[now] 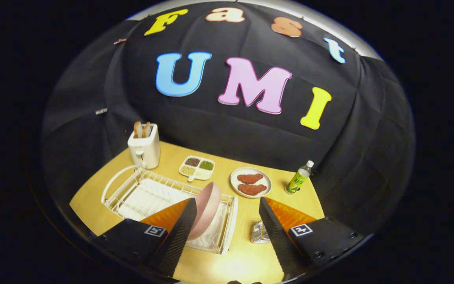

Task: Take the plate from the dish rack, then take the spoon from the basket and place it into the plate.

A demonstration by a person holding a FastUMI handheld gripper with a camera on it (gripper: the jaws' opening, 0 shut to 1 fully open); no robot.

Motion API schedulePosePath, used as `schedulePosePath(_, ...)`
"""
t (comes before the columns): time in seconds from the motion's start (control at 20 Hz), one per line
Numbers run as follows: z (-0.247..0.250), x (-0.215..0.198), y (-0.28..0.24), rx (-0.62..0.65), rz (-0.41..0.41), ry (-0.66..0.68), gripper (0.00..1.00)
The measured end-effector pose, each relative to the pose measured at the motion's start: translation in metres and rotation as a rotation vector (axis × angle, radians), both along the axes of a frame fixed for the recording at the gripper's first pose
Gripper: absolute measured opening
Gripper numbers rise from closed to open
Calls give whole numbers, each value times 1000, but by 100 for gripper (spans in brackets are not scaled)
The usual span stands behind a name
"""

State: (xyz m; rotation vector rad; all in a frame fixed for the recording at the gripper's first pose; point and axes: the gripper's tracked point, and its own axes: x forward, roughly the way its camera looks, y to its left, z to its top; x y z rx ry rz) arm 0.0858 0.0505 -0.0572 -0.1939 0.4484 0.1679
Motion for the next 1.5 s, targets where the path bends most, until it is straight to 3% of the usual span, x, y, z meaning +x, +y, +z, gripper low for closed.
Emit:
schedulePosePath(0.2, -46, 28, 16, -41, -42, 208, 98)
schedulePosePath(0.4, -81, 43, 21, -164, -61, 310, 94)
schedulePosePath(0.7, -105, 61, 24, -190, -163, 386, 67)
schedulePosePath(0.75, -108, 63, 21, -204, -181, 392, 57)
schedulePosePath(0.85, -114, 64, 18, -224, -212, 404, 51)
schedulePosePath(0.95, -112, 64, 20, -205, -235, 416, 34)
schedulePosePath(1.15, -110, 63, 26, -122, -328, 431, 24)
schedulePosePath(1.35, -111, 65, 28, -149, -308, 414, 20)
schedulePosePath(1.5, -111, 67, 23, -117, -340, 414, 17)
